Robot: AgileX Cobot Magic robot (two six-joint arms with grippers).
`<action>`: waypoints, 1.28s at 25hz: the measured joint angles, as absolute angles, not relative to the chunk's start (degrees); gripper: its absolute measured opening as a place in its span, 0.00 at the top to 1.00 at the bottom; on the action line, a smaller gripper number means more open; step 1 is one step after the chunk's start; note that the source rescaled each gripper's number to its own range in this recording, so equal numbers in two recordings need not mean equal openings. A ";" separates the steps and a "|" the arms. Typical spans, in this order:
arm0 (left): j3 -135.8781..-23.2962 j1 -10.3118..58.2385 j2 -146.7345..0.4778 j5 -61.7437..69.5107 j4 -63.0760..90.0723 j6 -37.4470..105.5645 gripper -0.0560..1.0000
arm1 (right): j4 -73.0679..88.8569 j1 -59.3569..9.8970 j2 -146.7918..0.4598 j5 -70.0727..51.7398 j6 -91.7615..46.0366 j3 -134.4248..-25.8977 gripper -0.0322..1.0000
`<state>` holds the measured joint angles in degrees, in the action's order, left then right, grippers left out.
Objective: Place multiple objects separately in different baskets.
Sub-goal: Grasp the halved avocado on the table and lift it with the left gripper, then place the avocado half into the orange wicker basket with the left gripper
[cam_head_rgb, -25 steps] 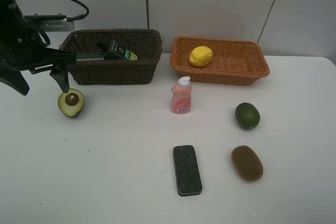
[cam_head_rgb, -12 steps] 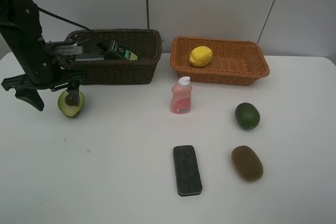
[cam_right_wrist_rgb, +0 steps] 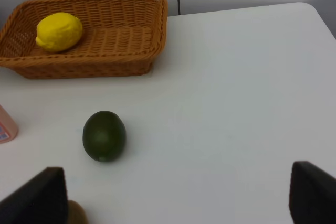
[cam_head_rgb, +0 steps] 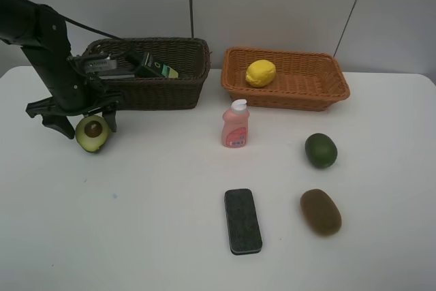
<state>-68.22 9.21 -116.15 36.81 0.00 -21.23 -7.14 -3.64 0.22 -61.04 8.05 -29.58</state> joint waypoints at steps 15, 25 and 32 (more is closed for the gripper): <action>-68.22 9.21 -118.80 36.87 0.00 -21.23 0.32 | -7.07 -3.64 0.22 -61.04 8.05 -29.58 0.00; -68.22 9.21 -112.43 43.43 0.00 -20.08 0.44 | -7.07 -3.64 0.22 -61.04 8.05 -29.58 0.00; -73.79 13.53 -101.81 45.53 5.64 -15.78 0.44 | -7.12 -3.64 0.22 -61.04 8.05 -29.58 0.00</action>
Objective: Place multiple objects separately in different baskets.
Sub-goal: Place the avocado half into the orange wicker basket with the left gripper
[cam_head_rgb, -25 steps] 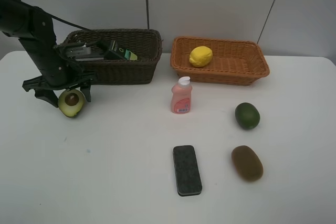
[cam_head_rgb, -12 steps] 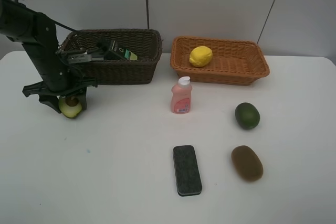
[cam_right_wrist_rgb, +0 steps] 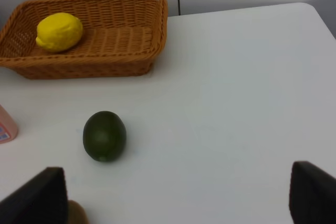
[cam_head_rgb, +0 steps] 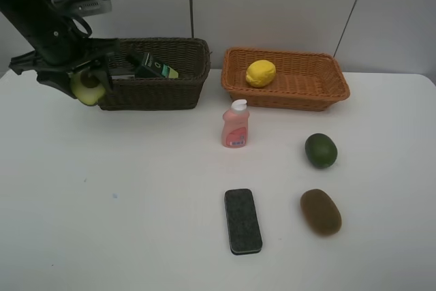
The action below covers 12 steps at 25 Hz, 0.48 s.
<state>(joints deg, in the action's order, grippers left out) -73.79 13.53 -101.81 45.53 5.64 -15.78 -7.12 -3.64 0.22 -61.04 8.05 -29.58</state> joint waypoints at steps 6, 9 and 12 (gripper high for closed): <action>-89.05 24.39 -109.11 39.69 7.81 -14.90 0.44 | -7.12 -3.64 0.22 -61.04 8.05 -29.58 0.00; -97.45 29.13 -116.70 34.07 8.33 -14.79 0.44 | -7.12 -3.64 0.22 -61.04 8.05 -29.58 0.00; -106.41 32.38 -124.87 28.19 8.51 -14.76 0.44 | -7.12 -3.64 0.22 -61.04 8.05 -29.58 0.00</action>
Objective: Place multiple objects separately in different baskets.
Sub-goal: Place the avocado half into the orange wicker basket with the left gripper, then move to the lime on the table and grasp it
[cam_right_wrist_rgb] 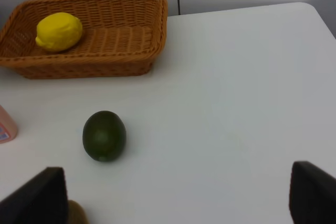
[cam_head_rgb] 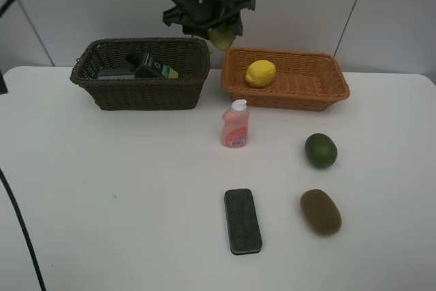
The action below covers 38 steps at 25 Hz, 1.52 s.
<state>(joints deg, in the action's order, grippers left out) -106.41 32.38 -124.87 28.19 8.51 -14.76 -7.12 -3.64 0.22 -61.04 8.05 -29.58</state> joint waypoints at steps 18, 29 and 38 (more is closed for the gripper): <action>-127.96 34.38 -147.91 22.42 8.69 -14.98 0.01 | -7.07 -3.64 0.22 -61.04 8.05 -29.58 0.00; -127.97 32.88 -137.44 40.70 8.69 -14.32 0.00 | -7.07 -3.64 0.22 -61.04 8.05 -29.58 0.00; -128.06 27.76 -127.28 67.83 1.96 -14.06 0.00 | -7.12 -3.64 0.22 -61.04 8.05 -29.58 0.00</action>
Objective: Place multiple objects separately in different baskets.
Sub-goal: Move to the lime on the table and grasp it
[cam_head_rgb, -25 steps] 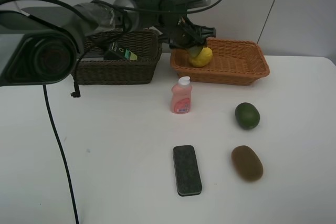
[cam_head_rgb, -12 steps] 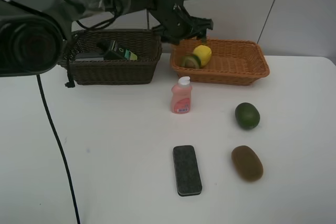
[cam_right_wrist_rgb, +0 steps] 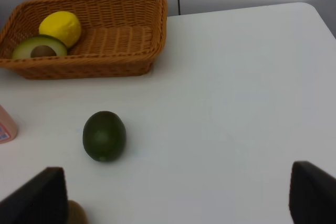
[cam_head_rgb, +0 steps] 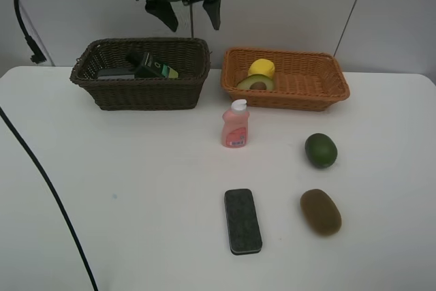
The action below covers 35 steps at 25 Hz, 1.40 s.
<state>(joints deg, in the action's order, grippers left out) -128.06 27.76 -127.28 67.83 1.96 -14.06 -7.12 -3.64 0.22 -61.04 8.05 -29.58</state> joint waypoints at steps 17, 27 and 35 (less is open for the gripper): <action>-89.56 14.76 -93.01 68.74 -8.12 -15.07 0.00 | -7.12 -3.64 0.22 -61.04 8.05 -29.58 0.00; -56.05 12.88 -53.39 68.81 -7.04 -15.16 0.00 | -7.12 -3.64 0.22 -61.04 8.05 -29.58 0.00; -38.27 12.81 -23.30 68.94 -5.80 -7.18 0.00 | -7.08 -3.64 0.22 -61.04 8.05 -29.58 0.00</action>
